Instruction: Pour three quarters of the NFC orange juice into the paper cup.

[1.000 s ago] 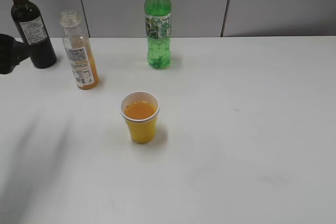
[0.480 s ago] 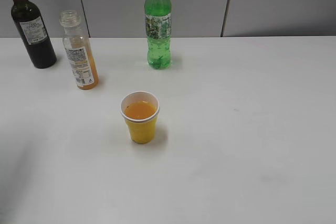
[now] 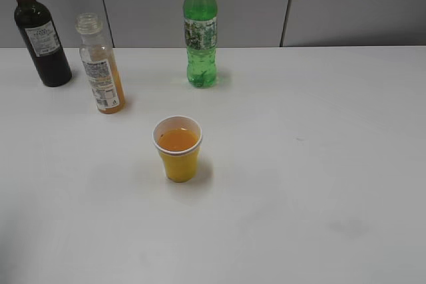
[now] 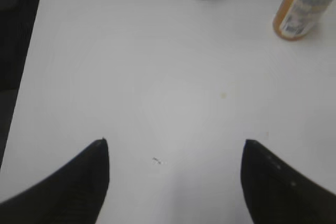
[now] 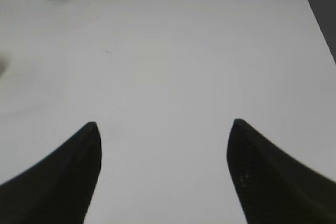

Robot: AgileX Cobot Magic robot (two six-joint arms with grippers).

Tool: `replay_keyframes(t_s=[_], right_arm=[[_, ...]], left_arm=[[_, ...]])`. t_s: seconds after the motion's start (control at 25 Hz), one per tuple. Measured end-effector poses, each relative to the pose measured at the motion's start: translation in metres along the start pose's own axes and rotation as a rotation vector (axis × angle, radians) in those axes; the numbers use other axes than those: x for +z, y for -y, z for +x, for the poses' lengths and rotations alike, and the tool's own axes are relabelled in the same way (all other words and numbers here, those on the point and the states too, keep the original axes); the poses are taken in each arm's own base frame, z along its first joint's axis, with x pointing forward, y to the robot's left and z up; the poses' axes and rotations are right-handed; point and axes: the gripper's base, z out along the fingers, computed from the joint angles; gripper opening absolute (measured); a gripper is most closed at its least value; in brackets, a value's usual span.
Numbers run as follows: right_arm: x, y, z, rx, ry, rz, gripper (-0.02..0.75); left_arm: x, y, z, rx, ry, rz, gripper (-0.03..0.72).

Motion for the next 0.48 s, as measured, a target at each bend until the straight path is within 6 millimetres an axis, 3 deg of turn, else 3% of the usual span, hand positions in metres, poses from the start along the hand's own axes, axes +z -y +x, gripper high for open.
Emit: replay_keyframes(t_s=[0.12,0.48], right_arm=[[0.0,0.0,0.0,0.0,0.0,0.0,0.589],[0.0,0.0,0.0,0.0,0.0,0.0,0.589]], left_arm=[[-0.018,0.004,0.016,-0.007,0.079,0.025,0.592],[-0.03,0.013,0.085,-0.033,0.16,0.064,0.592]])
